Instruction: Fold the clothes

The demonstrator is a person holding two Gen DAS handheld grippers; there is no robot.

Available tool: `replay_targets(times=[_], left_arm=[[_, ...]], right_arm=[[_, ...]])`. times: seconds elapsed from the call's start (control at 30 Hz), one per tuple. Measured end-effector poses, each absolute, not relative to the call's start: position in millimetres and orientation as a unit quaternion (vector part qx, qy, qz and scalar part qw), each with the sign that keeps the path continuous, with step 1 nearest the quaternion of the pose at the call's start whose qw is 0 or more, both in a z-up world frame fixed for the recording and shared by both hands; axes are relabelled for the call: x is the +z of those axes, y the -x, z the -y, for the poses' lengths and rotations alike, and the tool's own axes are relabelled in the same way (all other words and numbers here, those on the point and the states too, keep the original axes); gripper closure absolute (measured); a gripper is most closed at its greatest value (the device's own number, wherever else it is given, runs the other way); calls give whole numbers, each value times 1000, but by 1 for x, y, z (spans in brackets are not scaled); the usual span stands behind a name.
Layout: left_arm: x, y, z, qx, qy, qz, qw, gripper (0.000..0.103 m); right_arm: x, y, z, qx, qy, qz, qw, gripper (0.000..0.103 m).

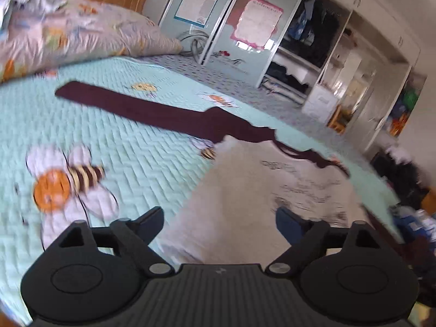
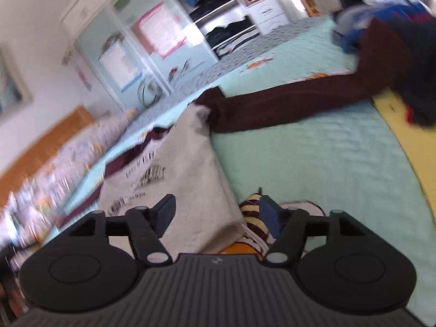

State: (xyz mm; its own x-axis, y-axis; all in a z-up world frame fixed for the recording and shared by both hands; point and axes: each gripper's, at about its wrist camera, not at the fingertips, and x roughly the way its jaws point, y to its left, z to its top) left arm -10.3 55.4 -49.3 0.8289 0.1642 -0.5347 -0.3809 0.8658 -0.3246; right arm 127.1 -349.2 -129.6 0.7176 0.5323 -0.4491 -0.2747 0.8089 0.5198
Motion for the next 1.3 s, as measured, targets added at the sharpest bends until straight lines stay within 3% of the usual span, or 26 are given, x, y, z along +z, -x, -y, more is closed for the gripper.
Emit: replay_targets(times=[0.23,0.33,0.37,0.4,0.43,0.47,0.5,0.57,0.8,0.97,1.07,1.13,1.23,1.3], left_arm=[[-88,-54,-96,92,222,-365,900,8],[-98,-65,-79,40,181,-388,903,9],[-98,-67,-75,26,175,-389,904,19],[-98,-68,-75,21,184,-390,902,29],[-98,-68,-78,17,202,-390,898,62],[-99,-67,-82,9,224,-388,894,92],[-98,-66,-83,8,231,-388,892,92],[-92,-64,-77,22,213,-391,895,92],[-62,-58,-68,64,186,-392,899,92],[-90,-71,-70,103,136,-419,892,85],[-90,-67,-72,107,136,-414,894,85],[-88,-63,-76,103,136,-414,894,84],[-90,-59,-80,96,133,-416,894,80],[-92,-56,-75,91,114,-420,896,80]], right_arm=[[-144,-157,334,248,-202,-359,877,19],[-147,-157,333,263,-204,-360,872,21],[-148,-156,333,262,-200,-361,872,26],[-149,-156,333,260,-199,-363,872,40],[-150,-157,335,256,-202,-366,872,61],[-152,-158,338,250,-207,-370,871,74],[-154,-158,342,247,-218,-372,868,86],[-157,-159,348,252,-242,-372,860,90],[-118,-152,350,257,-280,-360,852,92],[-137,-161,342,238,-232,-395,856,91],[-157,-158,342,239,-244,-392,854,82],[-159,-155,351,241,-286,-385,844,66],[-156,-152,357,239,-299,-379,842,62],[-153,-150,359,236,-294,-378,846,51]])
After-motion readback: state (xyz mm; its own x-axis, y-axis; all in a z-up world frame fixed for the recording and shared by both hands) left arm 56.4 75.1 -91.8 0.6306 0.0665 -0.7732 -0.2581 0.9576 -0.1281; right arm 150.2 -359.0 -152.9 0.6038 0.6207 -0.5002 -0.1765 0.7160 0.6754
